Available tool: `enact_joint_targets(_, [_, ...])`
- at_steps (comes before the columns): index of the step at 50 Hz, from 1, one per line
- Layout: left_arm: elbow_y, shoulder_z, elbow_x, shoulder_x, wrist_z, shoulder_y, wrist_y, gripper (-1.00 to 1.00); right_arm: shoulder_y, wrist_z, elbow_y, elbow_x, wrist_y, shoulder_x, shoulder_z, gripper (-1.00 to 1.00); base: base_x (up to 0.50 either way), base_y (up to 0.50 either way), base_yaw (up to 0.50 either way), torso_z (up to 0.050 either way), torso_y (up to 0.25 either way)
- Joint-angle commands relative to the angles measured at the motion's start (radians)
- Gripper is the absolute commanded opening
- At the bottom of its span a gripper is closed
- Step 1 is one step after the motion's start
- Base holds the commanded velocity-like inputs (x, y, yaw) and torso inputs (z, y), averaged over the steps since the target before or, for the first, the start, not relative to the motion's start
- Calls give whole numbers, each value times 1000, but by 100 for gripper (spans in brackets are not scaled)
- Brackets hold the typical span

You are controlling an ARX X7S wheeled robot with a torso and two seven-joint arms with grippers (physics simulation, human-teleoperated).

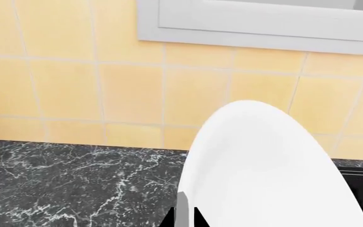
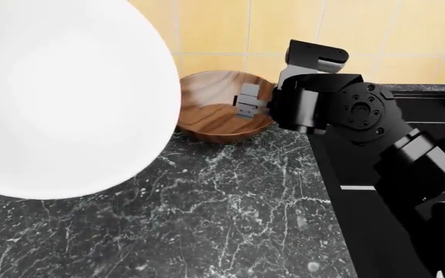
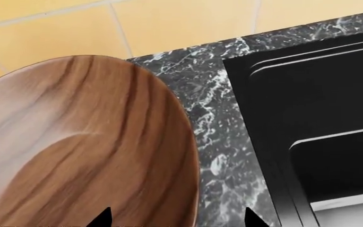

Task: Stack the bowls in the sink.

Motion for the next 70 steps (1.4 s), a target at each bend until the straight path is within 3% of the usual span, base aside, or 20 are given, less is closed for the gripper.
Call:
enact_joint_targets(1, [6,-8,6,-7,5,0,10,-100,-14,-36,15,-8,-8,-10,-3,100,0,0,0,0,0])
enact_joint_targets(37, [10,-17,13,-2,8,19,15,-100,-55,-70,37,-3,-25,-6,-1,100,0,0,0,0,0])
enact_joint_targets(38, [9,-17,13,-2,7,18,14,-100,-55,-72,37,-4,-23,-6,-2,-100,0,0,0,0,0])
enact_joint_targets(56, [3,-20,22,8,3,20,3,-100,-51,-110,-116,-76,-119,49,30,-100,0,0,0,0,0])
enact_joint_targets(70, [6,-32,13,-4,-8,12,4,-100,29,25,-319,-36,-124,170,107,-100,0,0,0,0,1])
